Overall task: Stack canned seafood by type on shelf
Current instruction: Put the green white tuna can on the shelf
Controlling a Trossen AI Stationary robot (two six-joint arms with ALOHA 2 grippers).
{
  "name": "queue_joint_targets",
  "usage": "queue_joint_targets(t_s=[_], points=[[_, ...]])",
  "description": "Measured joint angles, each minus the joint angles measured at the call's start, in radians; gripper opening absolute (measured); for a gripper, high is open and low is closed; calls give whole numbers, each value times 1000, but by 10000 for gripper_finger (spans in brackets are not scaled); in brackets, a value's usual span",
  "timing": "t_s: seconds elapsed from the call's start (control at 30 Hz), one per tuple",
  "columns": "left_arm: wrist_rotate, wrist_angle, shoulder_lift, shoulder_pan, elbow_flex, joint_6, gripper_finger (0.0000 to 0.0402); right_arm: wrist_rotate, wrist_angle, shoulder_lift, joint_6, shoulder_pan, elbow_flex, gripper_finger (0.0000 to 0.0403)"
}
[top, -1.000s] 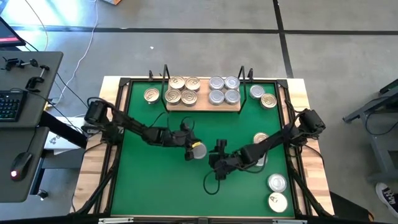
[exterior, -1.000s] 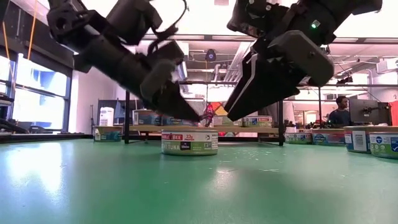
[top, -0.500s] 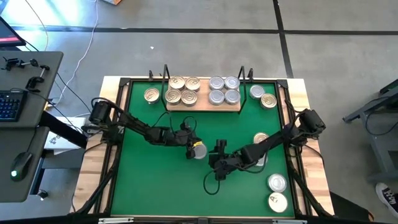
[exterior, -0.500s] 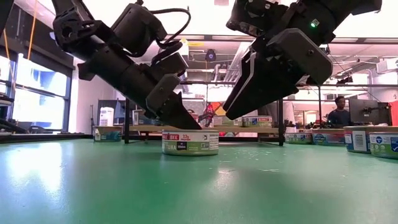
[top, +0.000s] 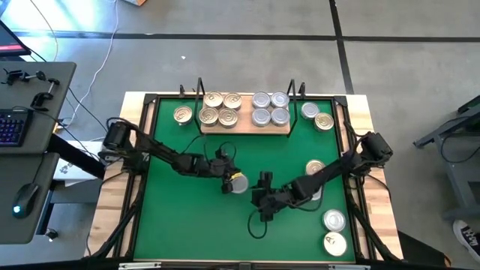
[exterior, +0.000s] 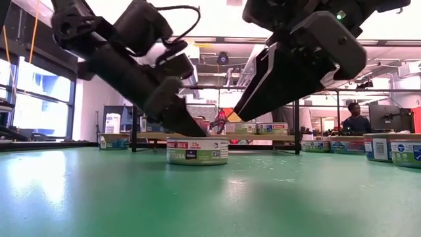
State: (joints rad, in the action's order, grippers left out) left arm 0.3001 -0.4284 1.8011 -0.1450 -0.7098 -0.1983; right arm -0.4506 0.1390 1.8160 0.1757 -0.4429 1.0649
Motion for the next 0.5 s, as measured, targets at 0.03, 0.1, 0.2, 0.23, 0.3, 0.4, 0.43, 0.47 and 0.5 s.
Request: queue_joint_targets(t_s=[0.03,0.1,0.2,0.23,0.3,0.4,0.43,0.47,0.5], points=[[-3,3,-15,-3,0,9,0,-6,0,0,0,-3,0,233],[-5,-2,-39,-10,0,20,0,-11,0,0,-2,-5,0,233],[-51,-25,-54,-13,-4,25,0,-12,0,0,-4,-5,0,233],[-74,-20,-50,-13,-3,26,0,-12,0,0,-4,-5,0,233],[-92,-17,-29,-11,-2,2,0,-12,0,0,-3,-4,0,233],[-94,-2,-9,1,-5,-30,0,-12,-1,0,-2,-5,0,233],[-91,-5,0,7,-5,-38,0,-12,0,0,-1,-4,0,233],[-89,-9,8,11,-6,-46,0,-12,-1,0,-1,-5,0,233],[-89,-12,12,16,-6,-51,0,-12,-1,0,-1,-5,0,233]])
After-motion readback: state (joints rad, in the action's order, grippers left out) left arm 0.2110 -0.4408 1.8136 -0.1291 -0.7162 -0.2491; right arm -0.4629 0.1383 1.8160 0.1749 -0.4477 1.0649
